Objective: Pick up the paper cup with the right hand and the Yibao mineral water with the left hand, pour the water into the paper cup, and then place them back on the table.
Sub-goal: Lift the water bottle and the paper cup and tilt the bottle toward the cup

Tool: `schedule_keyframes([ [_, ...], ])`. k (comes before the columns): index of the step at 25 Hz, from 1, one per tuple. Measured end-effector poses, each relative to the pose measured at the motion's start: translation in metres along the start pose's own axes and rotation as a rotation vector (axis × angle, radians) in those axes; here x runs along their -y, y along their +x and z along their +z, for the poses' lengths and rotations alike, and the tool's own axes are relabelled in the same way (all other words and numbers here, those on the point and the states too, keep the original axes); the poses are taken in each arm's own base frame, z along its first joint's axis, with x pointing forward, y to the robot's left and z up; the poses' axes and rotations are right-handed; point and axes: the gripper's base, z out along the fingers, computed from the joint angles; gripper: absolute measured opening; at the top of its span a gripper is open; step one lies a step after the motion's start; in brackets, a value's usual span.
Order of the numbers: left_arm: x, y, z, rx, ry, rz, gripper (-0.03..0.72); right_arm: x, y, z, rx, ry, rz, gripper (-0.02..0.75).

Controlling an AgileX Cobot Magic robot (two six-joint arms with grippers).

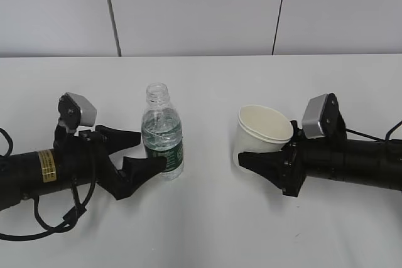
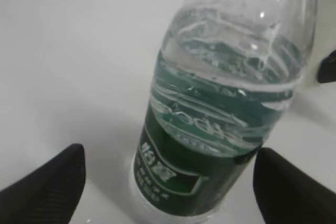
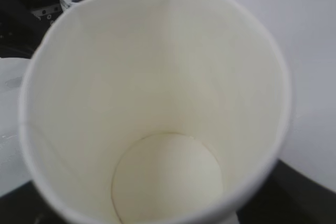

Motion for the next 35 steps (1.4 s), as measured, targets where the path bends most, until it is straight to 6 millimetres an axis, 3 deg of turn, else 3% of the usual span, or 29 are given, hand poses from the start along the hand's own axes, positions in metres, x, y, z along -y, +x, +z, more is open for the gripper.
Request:
schedule_keyframes([
  [10,-0.002,0.004,0.032,0.002,0.069,0.031,0.592,0.000,0.000,0.000,0.000,0.000,0.000,0.521],
  [24,-0.005,0.004,0.035,0.013,0.039,0.013,0.582,0.001,0.000,0.000,0.002,0.005,0.001,0.521],
  [35,-0.006,0.003,0.035,0.023,0.035,0.010,0.396,-0.001,0.000,0.000,-0.002,-0.010,-0.006,0.521],
])
